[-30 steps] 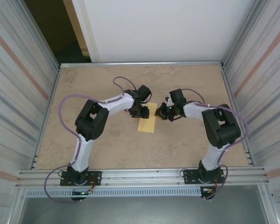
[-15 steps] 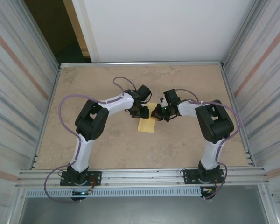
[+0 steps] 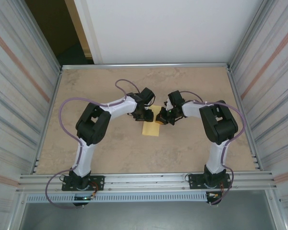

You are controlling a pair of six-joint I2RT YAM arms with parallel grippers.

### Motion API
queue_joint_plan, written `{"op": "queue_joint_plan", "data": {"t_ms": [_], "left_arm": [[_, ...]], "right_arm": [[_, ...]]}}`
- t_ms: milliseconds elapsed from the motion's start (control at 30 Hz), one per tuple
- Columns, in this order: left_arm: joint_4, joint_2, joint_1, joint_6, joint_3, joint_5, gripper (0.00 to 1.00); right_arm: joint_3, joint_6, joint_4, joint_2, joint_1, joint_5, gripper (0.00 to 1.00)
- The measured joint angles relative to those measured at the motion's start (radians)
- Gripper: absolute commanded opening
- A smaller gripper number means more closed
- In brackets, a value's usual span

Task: Fold a paper plane with a square sheet of paper (pick it up from the middle)
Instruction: Hold the square sheet of paper at the center of the table, then first fold the square sheet of paper in half at the center of the table.

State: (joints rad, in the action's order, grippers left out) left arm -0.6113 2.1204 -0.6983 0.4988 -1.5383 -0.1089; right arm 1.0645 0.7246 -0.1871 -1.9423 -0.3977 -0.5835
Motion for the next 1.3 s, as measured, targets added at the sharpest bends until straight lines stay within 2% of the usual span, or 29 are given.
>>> {"op": "queue_joint_plan", "data": {"t_ms": [133,300,467,600,867,1100,1300], "left_arm": [[0.045,-0.033,0.018,0.003,0.036,-0.056,0.52],[0.040,-0.095,0.062,0.025,0.079,-0.120,0.52],[0.089,-0.217,0.106,0.055,0.119,-0.175,0.43],[0.193,-0.267,0.098,0.104,0.144,-0.266,0.31],[0.251,-0.144,0.039,0.169,0.145,-0.345,0.10],[0.243,-0.096,0.044,0.176,0.145,-0.352,0.05],[0.242,-0.061,0.044,0.179,0.143,-0.355,0.04]], "right_arm": [[0.019,-0.053,-0.024,-0.015,0.005,-0.025,0.01],[0.051,-0.129,-0.061,-0.036,0.010,-0.044,0.01],[0.069,-0.172,-0.083,-0.049,0.013,-0.055,0.00],[0.083,-0.188,-0.099,-0.060,0.017,-0.068,0.00],[0.097,-0.195,-0.119,-0.068,0.019,-0.073,0.00],[0.102,-0.195,-0.125,-0.072,0.019,-0.073,0.00],[0.103,-0.195,-0.128,-0.073,0.019,-0.073,0.00]]}}
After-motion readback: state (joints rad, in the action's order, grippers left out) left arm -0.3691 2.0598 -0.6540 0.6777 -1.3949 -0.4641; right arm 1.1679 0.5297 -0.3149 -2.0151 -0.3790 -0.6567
